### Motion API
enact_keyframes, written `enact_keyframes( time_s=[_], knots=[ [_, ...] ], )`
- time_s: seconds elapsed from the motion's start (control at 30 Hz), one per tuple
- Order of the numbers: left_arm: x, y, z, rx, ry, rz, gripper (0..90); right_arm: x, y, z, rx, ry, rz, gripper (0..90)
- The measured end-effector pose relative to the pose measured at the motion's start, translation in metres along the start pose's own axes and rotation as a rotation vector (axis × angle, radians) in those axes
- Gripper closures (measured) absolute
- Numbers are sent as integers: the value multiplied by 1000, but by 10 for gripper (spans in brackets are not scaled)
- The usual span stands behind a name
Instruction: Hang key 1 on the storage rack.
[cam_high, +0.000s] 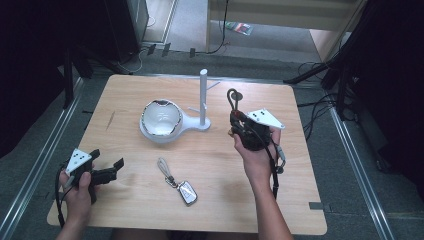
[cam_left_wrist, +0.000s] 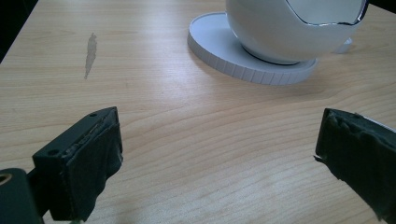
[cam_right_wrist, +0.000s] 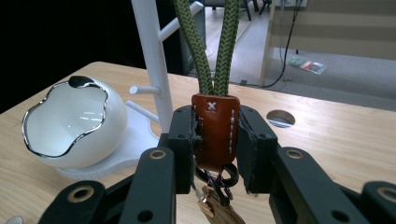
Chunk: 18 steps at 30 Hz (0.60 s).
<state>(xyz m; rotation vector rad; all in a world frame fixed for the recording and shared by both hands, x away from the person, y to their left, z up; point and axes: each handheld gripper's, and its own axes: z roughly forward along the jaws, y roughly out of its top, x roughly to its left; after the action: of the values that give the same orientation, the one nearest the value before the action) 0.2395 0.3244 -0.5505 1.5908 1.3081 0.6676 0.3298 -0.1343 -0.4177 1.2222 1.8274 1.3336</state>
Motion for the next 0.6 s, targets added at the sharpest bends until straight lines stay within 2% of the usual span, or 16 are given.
enact_keyframes(
  time_s=[0.1,0.13,0.27,0.37,0.6],
  knots=[
    [0,0,0,1,1,0,11,0,2,2,-12,18,5,703],
    [0,0,0,3,-1,2,12,-1,3,4,-35,29,6,702],
    [0,0,0,2,0,3,11,-4,5,7,-43,29,4,702],
    [0,0,0,1,0,3,12,-9,8,11,-60,62,31,701],
    [0,0,0,2,1,1,12,-10,12,19,-50,61,32,700]
  ],
)
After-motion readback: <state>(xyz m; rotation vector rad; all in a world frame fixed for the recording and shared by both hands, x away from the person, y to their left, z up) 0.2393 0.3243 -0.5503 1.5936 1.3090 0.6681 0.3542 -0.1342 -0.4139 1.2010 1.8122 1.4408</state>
